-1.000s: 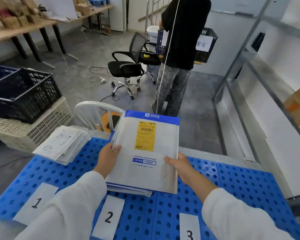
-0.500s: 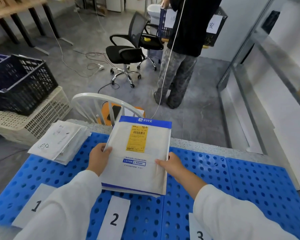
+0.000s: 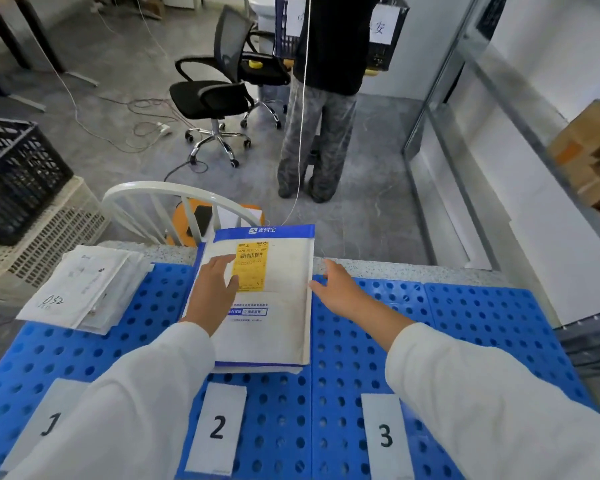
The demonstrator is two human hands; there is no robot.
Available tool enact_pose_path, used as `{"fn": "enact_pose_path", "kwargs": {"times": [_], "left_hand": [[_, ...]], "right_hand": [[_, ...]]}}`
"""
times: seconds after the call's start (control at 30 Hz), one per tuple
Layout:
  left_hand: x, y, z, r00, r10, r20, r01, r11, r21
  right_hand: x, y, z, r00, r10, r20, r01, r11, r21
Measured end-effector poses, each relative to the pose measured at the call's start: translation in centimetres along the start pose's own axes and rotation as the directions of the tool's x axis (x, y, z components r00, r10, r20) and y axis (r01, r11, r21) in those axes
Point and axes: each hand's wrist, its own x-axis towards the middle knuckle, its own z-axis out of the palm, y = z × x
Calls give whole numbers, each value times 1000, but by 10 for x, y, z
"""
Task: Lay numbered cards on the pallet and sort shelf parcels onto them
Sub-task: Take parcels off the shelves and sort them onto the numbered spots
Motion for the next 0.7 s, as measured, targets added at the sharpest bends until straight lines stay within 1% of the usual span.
{"fn": "enact_pose_path", "kwargs": {"times": [0.13, 0.2, 0.27, 0.33, 0.47, 0.57, 0.7], "left_hand": [[-9, 50, 8, 988, 135, 79, -139, 990, 41], [-16, 74, 11, 961, 246, 126, -256, 964, 72], [-26, 100, 15, 906, 374, 197, -399, 911, 106], [-40, 129, 20, 852, 462, 247, -497, 862, 100], [-78, 184, 33, 754, 573, 322, -626, 776, 85], [-113, 225, 42, 658, 640, 397, -720, 688, 85], [-166, 280, 48, 526, 735, 428, -826, 561, 51]], "right_hand": [[-22, 8, -33, 996, -62, -57, 55, 992, -116], [-40, 14, -49, 992, -94, -90, 73, 974, -213], [-61, 21, -64, 983, -123, -137, 80, 955, -284], [-86, 29, -79, 971, -140, -193, 74, 946, -316], [-149, 55, -111, 934, -123, -335, 15, 952, -307], [-207, 79, -133, 898, -81, -433, -44, 962, -270], [-294, 113, -157, 842, 5, -540, -152, 962, -227]]}}
